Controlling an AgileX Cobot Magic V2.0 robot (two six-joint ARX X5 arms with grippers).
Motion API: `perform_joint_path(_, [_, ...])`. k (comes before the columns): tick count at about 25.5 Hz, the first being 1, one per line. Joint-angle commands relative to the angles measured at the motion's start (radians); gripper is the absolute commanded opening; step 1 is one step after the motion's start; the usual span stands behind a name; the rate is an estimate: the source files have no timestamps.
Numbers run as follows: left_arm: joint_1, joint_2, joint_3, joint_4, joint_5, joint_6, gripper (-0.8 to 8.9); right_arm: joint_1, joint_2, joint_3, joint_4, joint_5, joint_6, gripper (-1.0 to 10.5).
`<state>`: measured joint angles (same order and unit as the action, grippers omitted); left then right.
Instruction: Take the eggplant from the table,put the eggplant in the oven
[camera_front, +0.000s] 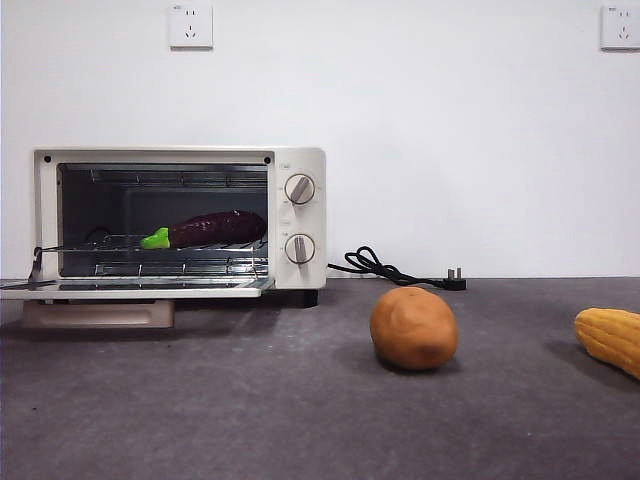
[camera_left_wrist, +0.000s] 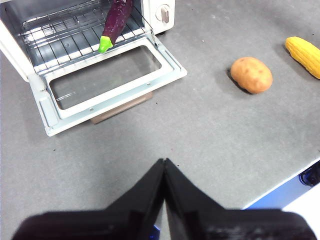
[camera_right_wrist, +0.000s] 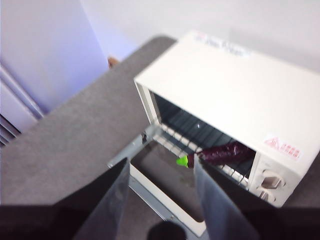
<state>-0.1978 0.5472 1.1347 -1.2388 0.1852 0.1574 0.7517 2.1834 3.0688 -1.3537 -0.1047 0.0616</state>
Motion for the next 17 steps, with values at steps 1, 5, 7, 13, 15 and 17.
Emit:
perform_joint_path(1, [-0.004, -0.005, -0.004, 0.029, -0.003, 0.010, -0.06, 0.001, -0.039, 0.003, -0.026, -0.009, -0.013, 2.2])
perform_joint_path(5, [-0.004, -0.005, -0.004, 0.031, -0.003, 0.010, -0.06, 0.001, -0.111, 0.002, -0.026, -0.042, -0.013, 2.2])
perform_joint_path(7, [-0.004, -0.005, -0.004, 0.032, -0.003, 0.010, -0.06, 0.001, -0.156, -0.006, -0.026, -0.032, -0.014, 2.2])
perform_joint_path(13, [-0.004, -0.005, -0.004, 0.033, -0.002, 0.010, -0.06, 0.001, -0.408, -0.266, -0.026, 0.069, -0.045, 2.2])
perform_joint_path(15, [-0.004, -0.005, -0.004, 0.041, -0.002, 0.008, -0.06, 0.001, -0.520, -0.431, -0.026, 0.109, -0.051, 2.2])
perform_joint_path(17, [-0.004, -0.005, -0.004, 0.053, -0.002, 0.003, -0.06, 0.001, -0.631, -0.608, -0.026, 0.110, -0.058, 2.2])
